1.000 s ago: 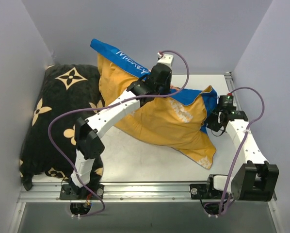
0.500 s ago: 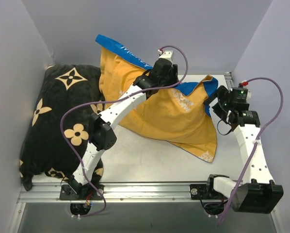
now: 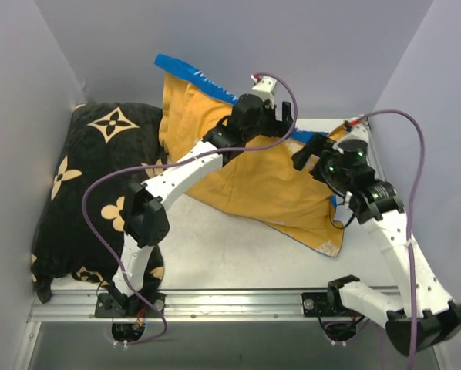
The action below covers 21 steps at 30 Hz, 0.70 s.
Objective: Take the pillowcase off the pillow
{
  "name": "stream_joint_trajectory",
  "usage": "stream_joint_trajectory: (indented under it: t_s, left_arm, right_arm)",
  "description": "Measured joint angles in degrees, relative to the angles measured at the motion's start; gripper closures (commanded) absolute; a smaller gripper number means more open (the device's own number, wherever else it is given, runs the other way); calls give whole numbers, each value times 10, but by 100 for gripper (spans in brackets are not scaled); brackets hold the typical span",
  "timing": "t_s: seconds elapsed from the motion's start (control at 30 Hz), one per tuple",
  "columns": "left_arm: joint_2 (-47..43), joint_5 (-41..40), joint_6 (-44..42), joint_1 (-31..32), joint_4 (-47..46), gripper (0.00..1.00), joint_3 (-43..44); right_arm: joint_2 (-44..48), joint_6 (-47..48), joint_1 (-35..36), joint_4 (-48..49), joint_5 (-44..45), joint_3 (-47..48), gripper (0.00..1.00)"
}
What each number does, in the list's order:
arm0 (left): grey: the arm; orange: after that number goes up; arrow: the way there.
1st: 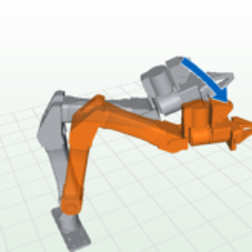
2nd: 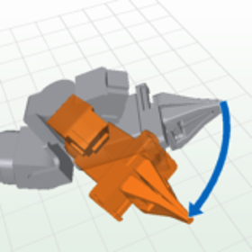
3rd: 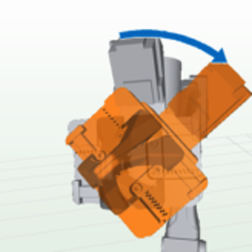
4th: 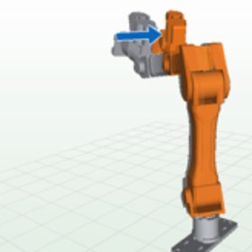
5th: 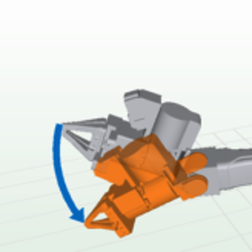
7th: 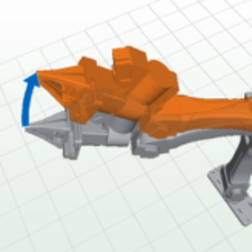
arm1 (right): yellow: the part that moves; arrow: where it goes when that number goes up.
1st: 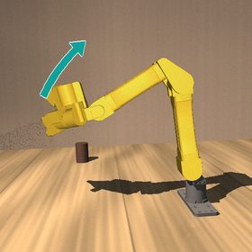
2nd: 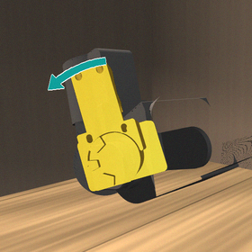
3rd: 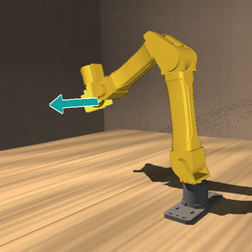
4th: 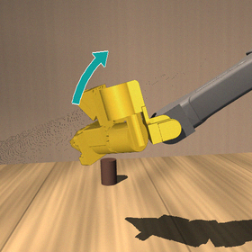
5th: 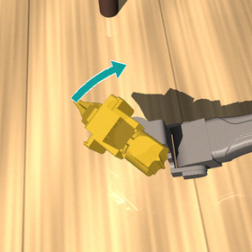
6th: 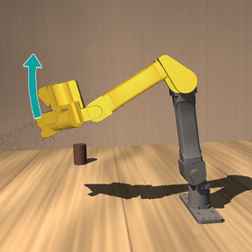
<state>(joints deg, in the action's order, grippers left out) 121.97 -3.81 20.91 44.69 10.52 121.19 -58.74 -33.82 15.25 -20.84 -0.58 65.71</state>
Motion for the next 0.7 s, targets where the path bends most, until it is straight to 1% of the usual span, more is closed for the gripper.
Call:
stream_joint_trajectory:
  t_s: [0.07,0.13,0.2,0.3,0.37,0.43,0.53,0.7]
  left_arm:
    - [-40,-10,-7,-3,-17,3,-37]
    - [-96,-32,-13,-8,-44,3,-97]
    - [-156,-63,-17,-11,-58,3,-155]
    - [-242,-137,-14,-19,-65,3,-224]
    - [-289,-177,-1,-28,-68,3,-267]
    - [-326,-198,24,-50,-65,3,-311]
    - [-349,-211,57,-100,-62,3,-373]
    - [-331,-202,97,-167,-42,2,-453]
  right_arm:
    - [-32,16,65,3,27,6,4]
    - [-74,30,107,6,51,14,4]
    - [-119,42,135,7,74,25,4]
    - [-188,57,163,9,98,51,3]
    - [-236,69,177,10,111,85,2]
    - [-284,80,190,13,124,126,2]
    - [-348,96,202,24,140,182,2]
    - [-434,115,216,35,150,252,1]
